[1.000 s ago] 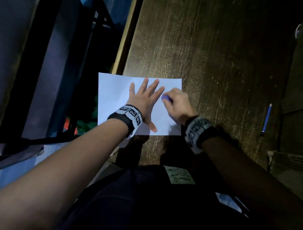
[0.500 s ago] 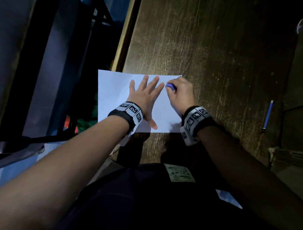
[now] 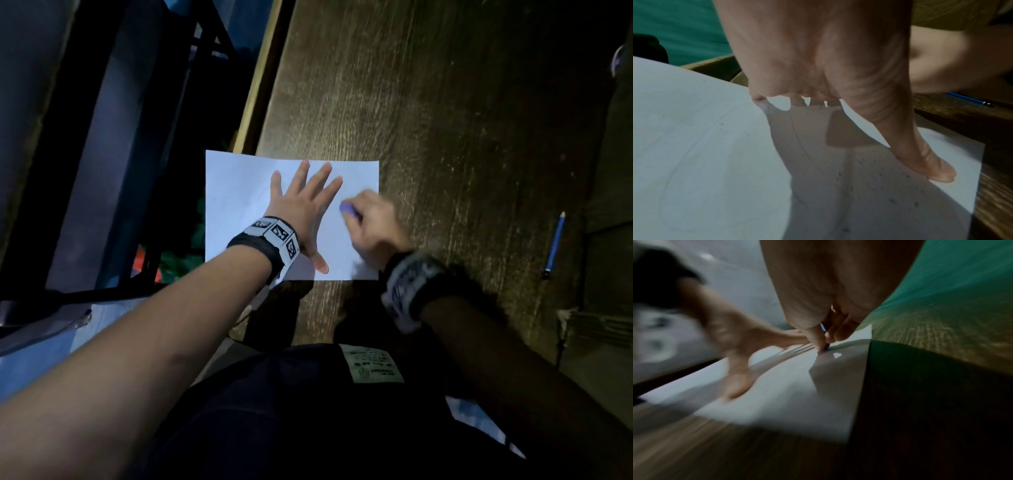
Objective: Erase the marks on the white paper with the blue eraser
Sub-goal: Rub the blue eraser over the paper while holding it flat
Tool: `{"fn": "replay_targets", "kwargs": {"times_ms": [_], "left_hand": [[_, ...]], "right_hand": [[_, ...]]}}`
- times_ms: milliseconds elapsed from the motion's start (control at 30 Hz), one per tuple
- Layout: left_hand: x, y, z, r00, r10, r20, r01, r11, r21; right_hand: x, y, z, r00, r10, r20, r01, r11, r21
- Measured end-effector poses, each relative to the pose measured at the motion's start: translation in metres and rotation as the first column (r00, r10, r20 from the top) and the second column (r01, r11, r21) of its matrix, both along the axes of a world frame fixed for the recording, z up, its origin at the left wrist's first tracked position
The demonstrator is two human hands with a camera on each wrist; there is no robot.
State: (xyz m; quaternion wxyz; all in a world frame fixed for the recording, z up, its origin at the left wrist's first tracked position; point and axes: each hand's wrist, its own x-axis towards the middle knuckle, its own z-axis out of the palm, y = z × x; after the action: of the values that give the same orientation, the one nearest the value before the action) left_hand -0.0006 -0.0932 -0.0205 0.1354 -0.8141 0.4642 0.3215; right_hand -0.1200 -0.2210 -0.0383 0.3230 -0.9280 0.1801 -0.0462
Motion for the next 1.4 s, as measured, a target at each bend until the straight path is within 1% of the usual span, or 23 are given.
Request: {"fn": "replay_targets", "kwargs": {"times_ms": [100, 133, 167, 200, 267, 300, 333, 367, 433, 500, 567, 600, 700, 767, 833, 933, 1000, 1033, 1133, 1200, 1267, 1333, 1400], "left_hand": [[0.001, 0.001, -0.002, 1.0, 0.003, 0.006, -0.003, 1.0, -0.01], [0.001, 0.001, -0.002, 1.0, 0.001, 0.008, -0.001, 1.0, -0.01], [0.001, 0.0, -0.001, 1.0, 0.0, 0.007, 0.0, 1.0, -0.006], [0.001, 0.0, -0.001, 1.0, 0.001, 0.001, -0.001, 1.0, 0.0], [0.0, 0.0, 0.0, 1.0, -0.002, -0.008, 0.002, 1.0, 0.01], [0.0, -0.001, 0.002, 1.0, -0.007, -0.005, 0.007, 1.0, 0.014], [0.0, -0.001, 0.003, 1.0, -0.008, -0.006, 0.008, 1.0, 0.016], [-0.001, -0.001, 0.004, 1.0, -0.004, -0.01, 0.004, 1.0, 0.014], [0.0, 0.0, 0.001, 1.0, 0.002, 0.0, -0.002, 1.0, 0.0], [0.0, 0.0, 0.0, 1.0, 0.006, 0.004, -0.006, 1.0, -0.006], [0.0, 0.0, 0.0, 1.0, 0.007, 0.011, -0.007, 1.0, 0.0], [-0.001, -0.001, 0.0, 1.0, 0.004, 0.018, -0.004, 1.0, 0.009], [-0.002, -0.002, -0.001, 1.0, 0.0, 0.016, -0.001, 1.0, 0.023], [-0.002, -0.002, -0.002, 1.0, 0.001, 0.014, -0.001, 1.0, 0.015], [0.0, -0.001, -0.002, 1.0, 0.008, 0.005, -0.008, 1.0, 0.005], [0.001, 0.001, -0.003, 1.0, 0.014, 0.008, -0.014, 1.0, -0.011], [0.001, 0.0, -0.002, 1.0, 0.019, 0.002, -0.019, 1.0, -0.008], [0.0, 0.0, -0.001, 1.0, 0.019, 0.001, -0.019, 1.0, -0.003], [0.0, -0.002, -0.001, 1.0, 0.012, 0.006, -0.012, 1.0, 0.003], [0.0, -0.002, -0.002, 1.0, 0.018, 0.002, -0.018, 1.0, 0.0], [0.0, -0.001, -0.004, 1.0, 0.023, 0.001, -0.023, 1.0, -0.007], [0.001, 0.0, -0.004, 1.0, 0.018, 0.002, -0.018, 1.0, -0.007], [0.001, -0.001, -0.002, 1.0, 0.017, -0.002, -0.017, 1.0, -0.005]], "right_hand": [[-0.043, 0.022, 0.006, 0.979, 0.187, -0.076, -0.184, 0.982, 0.037], [-0.04, 0.018, 0.006, 0.968, 0.239, -0.076, -0.236, 0.97, 0.051], [-0.028, 0.009, 0.005, 0.967, 0.248, -0.059, -0.244, 0.968, 0.058], [-0.013, 0.0, 0.003, 0.979, 0.203, -0.034, -0.202, 0.979, 0.04], [0.021, -0.02, 0.002, 1.0, 0.014, 0.011, -0.014, 1.0, -0.013], [0.03, -0.026, 0.001, 0.998, -0.061, 0.024, 0.062, 0.998, -0.016], [0.03, -0.025, 0.0, 0.995, -0.095, 0.031, 0.095, 0.995, -0.013], [0.022, -0.017, 0.0, 0.996, -0.086, 0.037, 0.086, 0.996, -0.011], [-0.011, 0.005, 0.002, 0.997, 0.049, 0.063, -0.049, 0.999, -0.014], [-0.044, 0.021, 0.007, 0.985, 0.171, -0.025, -0.171, 0.985, 0.02], [-0.042, 0.017, 0.008, 0.973, 0.227, -0.045, -0.225, 0.974, 0.035], [-0.028, 0.01, 0.005, 0.976, 0.216, -0.016, -0.216, 0.976, 0.035], [0.021, -0.015, 0.002, 0.999, -0.004, 0.046, 0.004, 1.0, 0.009], [0.026, -0.021, -0.003, 0.997, -0.065, 0.046, 0.064, 0.998, 0.014], [0.004, -0.008, -0.002, 0.998, -0.05, 0.036, 0.049, 0.998, 0.031], [-0.037, 0.012, 0.004, 0.994, 0.109, -0.031, -0.108, 0.994, 0.03], [-0.024, 0.001, 0.002, 0.984, 0.172, -0.035, -0.17, 0.983, 0.07], [-0.008, -0.008, 0.002, 0.989, 0.145, -0.018, -0.143, 0.988, 0.059], [0.034, -0.03, 0.002, 0.999, -0.014, 0.049, 0.013, 1.0, 0.021], [0.031, -0.025, -0.003, 0.997, -0.037, 0.071, 0.034, 0.999, 0.037], [0.001, -0.007, -0.003, 0.997, 0.022, 0.075, -0.025, 0.999, 0.043], [-0.033, 0.01, 0.002, 0.992, 0.123, 0.028, -0.124, 0.992, 0.016], [-0.038, 0.011, 0.006, 0.973, 0.23, -0.025, -0.23, 0.973, 0.026]]}}
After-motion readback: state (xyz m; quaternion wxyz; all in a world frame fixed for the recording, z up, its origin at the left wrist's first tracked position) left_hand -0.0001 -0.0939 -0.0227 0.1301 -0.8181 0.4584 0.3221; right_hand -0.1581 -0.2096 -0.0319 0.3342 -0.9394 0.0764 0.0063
